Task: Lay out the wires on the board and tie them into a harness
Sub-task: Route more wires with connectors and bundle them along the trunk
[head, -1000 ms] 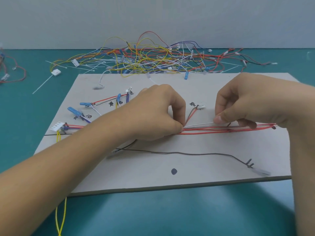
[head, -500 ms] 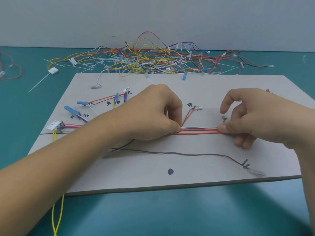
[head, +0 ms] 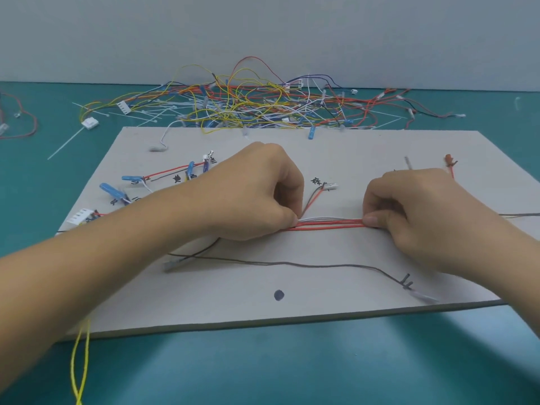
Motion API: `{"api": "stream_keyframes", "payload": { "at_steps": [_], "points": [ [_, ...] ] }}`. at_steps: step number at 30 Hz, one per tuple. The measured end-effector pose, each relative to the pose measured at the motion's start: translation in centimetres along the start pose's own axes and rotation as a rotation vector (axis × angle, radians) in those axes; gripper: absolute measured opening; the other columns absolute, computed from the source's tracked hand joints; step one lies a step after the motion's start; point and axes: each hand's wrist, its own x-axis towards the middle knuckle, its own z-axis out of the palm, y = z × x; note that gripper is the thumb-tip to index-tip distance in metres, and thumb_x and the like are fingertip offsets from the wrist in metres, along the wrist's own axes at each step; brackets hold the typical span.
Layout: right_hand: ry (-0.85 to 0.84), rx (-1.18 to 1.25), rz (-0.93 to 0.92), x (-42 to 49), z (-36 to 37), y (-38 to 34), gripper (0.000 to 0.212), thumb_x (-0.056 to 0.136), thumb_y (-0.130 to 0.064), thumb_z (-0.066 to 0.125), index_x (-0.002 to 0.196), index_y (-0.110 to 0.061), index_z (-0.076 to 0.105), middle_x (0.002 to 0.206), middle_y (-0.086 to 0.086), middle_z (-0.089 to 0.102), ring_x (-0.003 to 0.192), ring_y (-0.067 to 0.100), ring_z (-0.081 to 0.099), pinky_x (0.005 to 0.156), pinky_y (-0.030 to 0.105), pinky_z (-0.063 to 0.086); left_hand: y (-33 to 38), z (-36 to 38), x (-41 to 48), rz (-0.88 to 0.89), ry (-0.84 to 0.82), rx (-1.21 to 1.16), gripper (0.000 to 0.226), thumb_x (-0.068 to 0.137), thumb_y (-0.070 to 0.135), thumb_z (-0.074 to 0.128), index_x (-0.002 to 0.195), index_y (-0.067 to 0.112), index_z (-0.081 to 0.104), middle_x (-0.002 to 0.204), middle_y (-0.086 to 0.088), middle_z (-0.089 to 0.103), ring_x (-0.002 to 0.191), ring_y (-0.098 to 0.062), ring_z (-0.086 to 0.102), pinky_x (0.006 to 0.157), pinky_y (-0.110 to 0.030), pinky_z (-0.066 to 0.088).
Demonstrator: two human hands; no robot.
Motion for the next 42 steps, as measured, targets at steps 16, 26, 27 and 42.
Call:
{"api": "stream_keyframes", "payload": {
  "at_steps": [16,26,27,42],
  "points": [
    [-0.183,0.317,-0.056,5.7,2.8,-8.7,0.005,0.086,-0.026,0.076,0.081,-0.028,0.076,0.066,-0.008,0.072,0.057,0.000,0.065,0.054,0.020,0.055,-9.5,-6.2,-10.6,0.042,0.096,0.116,0.005,0.084,0.034,0.072,0.084,0.038,0.070,0.089,0.012,0.071,0.084,-0.014,0.067,0.070,-0.019,0.041],
    [-0.194,0.335,-0.059,6.3,3.3,-9.7,0.014,0.085,-0.014,0.068,0.075,-0.022,0.074,0.060,-0.006,0.070,0.052,0.003,0.064,0.046,0.014,0.048,-10.9,-6.1,-10.8,0.066,0.165,0.117,0.005,0.083,0.033,0.072,0.085,0.037,0.070,0.092,0.012,0.072,0.087,-0.017,0.065,0.076,-0.039,0.049],
    [-0.163,0.313,-0.070,6.3,3.4,-9.9,0.016,0.084,-0.012,0.066,0.073,-0.022,0.073,0.060,-0.007,0.069,0.053,0.002,0.063,0.045,0.012,0.045,-10.8,-5.9,-10.9,0.065,0.190,0.117,0.009,0.082,0.029,0.074,0.085,0.037,0.071,0.091,0.012,0.072,0.086,-0.018,0.065,0.075,-0.040,0.049],
    [-0.083,0.283,-0.104,4.8,3.9,-10.8,0.013,0.080,-0.014,0.062,0.071,-0.020,0.071,0.063,-0.004,0.067,0.064,0.003,0.059,0.052,0.019,0.048,-11.4,-4.8,-11.5,0.152,0.248,0.033,0.018,0.080,0.012,0.075,0.079,0.029,0.071,0.083,0.007,0.070,0.080,-0.021,0.067,0.073,-0.037,0.049]
  ]
}}
